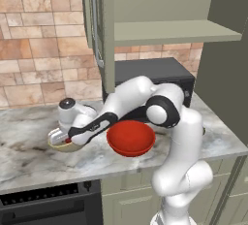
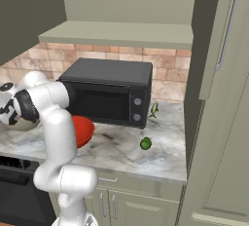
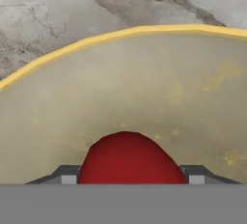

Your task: Pick both bowls and place them on the counter. Then place the avocado in one bowl and place the tomato in the other bowl.

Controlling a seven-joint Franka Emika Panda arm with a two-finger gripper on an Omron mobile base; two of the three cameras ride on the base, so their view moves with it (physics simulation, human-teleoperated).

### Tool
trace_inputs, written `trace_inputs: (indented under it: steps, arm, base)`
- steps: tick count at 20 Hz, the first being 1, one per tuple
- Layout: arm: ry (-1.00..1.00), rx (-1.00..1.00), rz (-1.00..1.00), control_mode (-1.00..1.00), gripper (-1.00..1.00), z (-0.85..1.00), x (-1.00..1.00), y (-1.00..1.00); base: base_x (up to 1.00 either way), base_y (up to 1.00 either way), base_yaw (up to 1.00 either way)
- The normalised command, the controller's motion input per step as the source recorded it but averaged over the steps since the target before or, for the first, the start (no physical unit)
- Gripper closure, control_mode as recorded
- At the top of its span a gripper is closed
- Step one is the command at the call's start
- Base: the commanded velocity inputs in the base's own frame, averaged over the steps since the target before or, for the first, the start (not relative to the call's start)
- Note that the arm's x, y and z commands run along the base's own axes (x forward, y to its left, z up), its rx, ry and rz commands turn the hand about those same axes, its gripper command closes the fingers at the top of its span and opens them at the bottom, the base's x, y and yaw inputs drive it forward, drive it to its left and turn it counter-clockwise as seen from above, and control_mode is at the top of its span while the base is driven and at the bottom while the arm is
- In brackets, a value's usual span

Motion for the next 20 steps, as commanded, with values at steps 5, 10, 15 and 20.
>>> trace_inputs:
  steps: [5, 10, 15, 20]
  arm:
    - [0.00, -0.03, 0.02, -1.00, -1.00, 0.00, -0.01, 0.04]
    - [0.00, -0.01, 0.01, -1.00, -1.00, 0.01, -0.19, -0.05]
    - [-0.01, -0.01, 0.00, -1.00, -1.00, 0.09, -0.19, -0.08]
    - [0.00, -0.01, 0.00, -1.00, -1.00, 0.11, -0.09, -0.13]
  base:
    - [0.00, 0.00, 0.00]
    - [0.00, 0.00, 0.00]
    - [0.00, 0.00, 0.00]
    - [0.00, 0.00, 0.00]
